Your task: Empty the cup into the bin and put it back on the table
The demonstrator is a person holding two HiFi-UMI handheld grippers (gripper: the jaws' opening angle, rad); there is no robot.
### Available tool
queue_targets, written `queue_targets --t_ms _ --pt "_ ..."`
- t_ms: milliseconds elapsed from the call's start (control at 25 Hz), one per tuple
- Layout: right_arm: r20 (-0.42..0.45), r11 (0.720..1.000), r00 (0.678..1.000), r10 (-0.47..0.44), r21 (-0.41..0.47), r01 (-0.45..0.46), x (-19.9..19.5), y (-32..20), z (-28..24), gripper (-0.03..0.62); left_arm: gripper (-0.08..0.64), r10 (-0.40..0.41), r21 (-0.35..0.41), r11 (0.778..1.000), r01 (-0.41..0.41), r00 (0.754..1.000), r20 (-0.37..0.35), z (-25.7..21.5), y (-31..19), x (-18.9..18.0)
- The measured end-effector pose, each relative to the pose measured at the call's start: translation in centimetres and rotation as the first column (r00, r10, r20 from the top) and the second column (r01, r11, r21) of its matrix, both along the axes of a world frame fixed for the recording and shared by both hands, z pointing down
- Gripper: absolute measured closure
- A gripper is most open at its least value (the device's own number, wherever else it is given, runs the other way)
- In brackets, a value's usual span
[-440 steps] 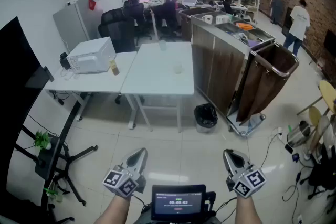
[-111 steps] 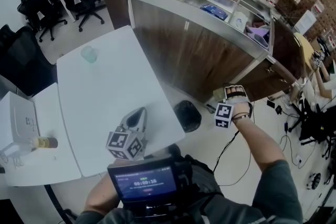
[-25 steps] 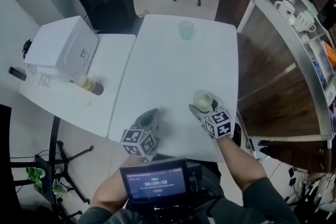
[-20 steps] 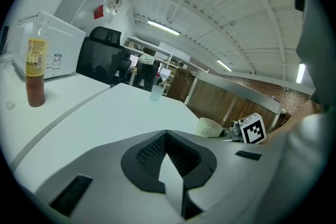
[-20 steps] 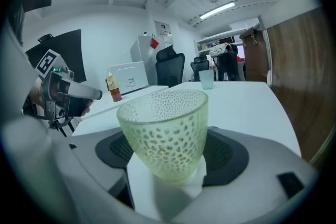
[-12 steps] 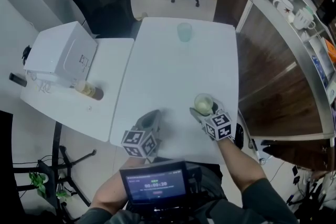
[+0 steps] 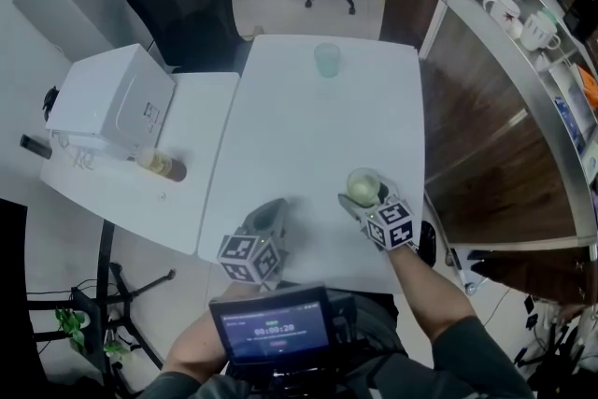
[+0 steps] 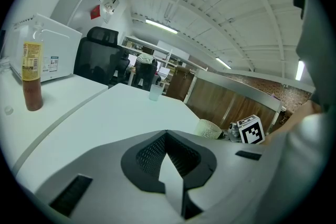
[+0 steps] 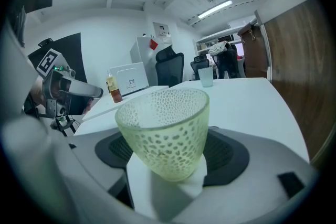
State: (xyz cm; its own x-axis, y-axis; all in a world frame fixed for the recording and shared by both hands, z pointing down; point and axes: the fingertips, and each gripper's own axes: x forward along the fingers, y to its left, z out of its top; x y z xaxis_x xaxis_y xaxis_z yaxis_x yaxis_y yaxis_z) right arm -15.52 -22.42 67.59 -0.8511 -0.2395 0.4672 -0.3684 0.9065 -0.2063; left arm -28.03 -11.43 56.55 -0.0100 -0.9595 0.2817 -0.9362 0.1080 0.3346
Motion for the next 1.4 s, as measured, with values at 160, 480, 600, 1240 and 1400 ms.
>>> queue_targets --t_ms 160,480,600,1240,1400 --pt "0.003 1.000 1.000 -0.011 -0.010 0.011 0.0 0.2 0.0 0.161 0.569 0.001 -0.001 1.000 -0.001 1.000 0.006 -0.2 0.2 0.1" --pt "0.014 0.999 1.000 0.018 -0.032 -0.017 2.3 1.0 -0.6 0.160 0.569 -0.004 0.003 1.000 0.004 1.000 0.004 -0.8 0.7 0.2" --pt "0.014 0.998 0.999 0.045 -0.051 -0.044 4.8 1.7 -1.3 0.161 0.568 -0.015 0.016 1.000 0.016 1.000 -0.009 -1.5 0.9 0.1" --pt "0.200 0.992 0.974 0.103 0.048 -0.114 13.6 5.6 -13.3 0.459 0.569 0.027 0.115 0.993 -0.028 1.000 0.006 -4.4 1.4 2.7" --pt "0.251 0.989 0.962 0.106 0.072 -0.127 13.5 5.6 -15.6 0.503 0.569 0.033 0.127 0.991 -0.033 0.999 0.004 -5.3 1.5 3.5"
